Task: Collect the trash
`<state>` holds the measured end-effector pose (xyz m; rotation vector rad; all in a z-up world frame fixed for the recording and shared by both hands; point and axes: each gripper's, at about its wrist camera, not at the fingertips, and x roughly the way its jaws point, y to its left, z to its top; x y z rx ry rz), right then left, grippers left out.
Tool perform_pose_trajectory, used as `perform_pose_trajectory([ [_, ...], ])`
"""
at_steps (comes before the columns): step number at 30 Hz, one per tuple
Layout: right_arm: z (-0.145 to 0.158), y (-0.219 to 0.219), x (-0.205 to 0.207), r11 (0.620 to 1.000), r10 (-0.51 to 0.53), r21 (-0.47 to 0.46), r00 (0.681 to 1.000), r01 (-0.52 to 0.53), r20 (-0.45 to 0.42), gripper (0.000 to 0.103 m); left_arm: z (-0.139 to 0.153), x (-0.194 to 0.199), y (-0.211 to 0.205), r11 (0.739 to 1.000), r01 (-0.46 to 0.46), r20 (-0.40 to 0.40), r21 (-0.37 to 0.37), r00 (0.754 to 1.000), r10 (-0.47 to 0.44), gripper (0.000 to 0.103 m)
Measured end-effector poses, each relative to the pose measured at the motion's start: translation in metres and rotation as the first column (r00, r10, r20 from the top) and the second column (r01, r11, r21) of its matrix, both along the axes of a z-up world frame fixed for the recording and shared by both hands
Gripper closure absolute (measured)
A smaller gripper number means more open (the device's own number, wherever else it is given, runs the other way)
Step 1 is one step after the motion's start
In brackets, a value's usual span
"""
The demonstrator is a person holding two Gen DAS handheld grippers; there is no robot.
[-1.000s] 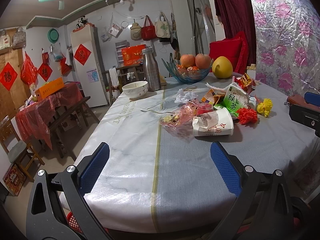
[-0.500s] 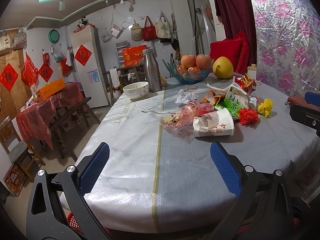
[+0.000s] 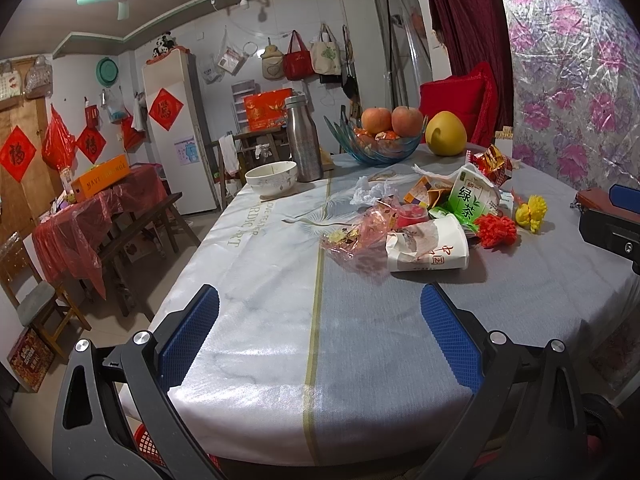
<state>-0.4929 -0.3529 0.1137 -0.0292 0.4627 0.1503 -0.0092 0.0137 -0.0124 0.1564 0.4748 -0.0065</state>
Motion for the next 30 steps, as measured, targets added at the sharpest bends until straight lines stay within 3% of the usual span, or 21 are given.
perform_pose_trajectory([
  [1, 0.003, -0.008, -0.017, 1.0, 0.0, 0.0, 1.0, 0.0, -0.001, 0.006, 0.0, 0.0, 0.0, 1.0, 0.0, 0.0, 0.0, 1.0, 0.0, 0.006],
  [4, -0.006, -0.005, -0.006, 1.0, 0.0, 0.002, 1.0, 0.0, -0.003, 0.006, 0.0, 0.0, 0.0, 1.0, 0.0, 0.0, 0.001, 1.0, 0.0, 0.006],
  [9, 0.007, -0.045, -0.073, 1.0, -0.01, 0.001, 1.0, 0.01, -0.015, 0.006, -0.003, 0.003, 0.005, 1.0, 0.009, -0.013, -0.005, 1.0, -0.01, 0.006],
  [11, 0.015, -0.062, -0.103, 1.0, -0.017, 0.001, 1.0, 0.017, -0.023, 0.006, -0.006, 0.006, 0.013, 0.999, 0.016, -0.035, -0.027, 0.999, -0.017, 0.006],
  [18, 0.027, -0.069, -0.114, 0.996, -0.084, 0.021, 0.995, 0.086, -0.059, 0.006, -0.013, 0.03, 0.029, 0.986, 0.063, -0.126, -0.151, 0.989, -0.083, 0.006],
  [20, 0.03, -0.087, -0.134, 0.994, -0.1, 0.035, 0.993, 0.103, -0.065, 0.006, -0.015, 0.042, 0.021, 0.984, 0.087, -0.16, -0.156, 0.981, -0.113, 0.006],
  [21, 0.019, -0.09, -0.117, 0.993, -0.108, 0.045, 0.992, 0.112, -0.071, 0.006, -0.015, 0.047, 0.017, 0.981, 0.109, -0.17, -0.159, 0.976, -0.136, 0.006],
  [26, 0.025, -0.098, -0.123, 0.986, -0.138, 0.081, 0.986, 0.145, -0.093, 0.006, -0.022, 0.079, -0.026, 0.952, 0.252, -0.234, -0.176, 0.928, -0.289, 0.006],
  [27, 0.007, -0.086, -0.101, 0.985, -0.141, 0.091, 0.985, 0.15, -0.099, 0.006, -0.025, 0.085, -0.034, 0.946, 0.269, -0.243, -0.182, 0.92, -0.308, 0.006],
  [29, 0.009, -0.089, -0.102, 0.982, -0.144, 0.107, 0.984, 0.155, -0.107, 0.006, -0.031, 0.102, -0.055, 0.94, 0.29, -0.273, -0.181, 0.903, -0.331, 0.006],
  [30, 0.0, -0.077, -0.074, 0.981, -0.142, 0.116, 0.984, 0.155, -0.11, 0.006, -0.033, 0.109, -0.061, 0.938, 0.298, -0.28, -0.176, 0.899, -0.338, 0.006],
])
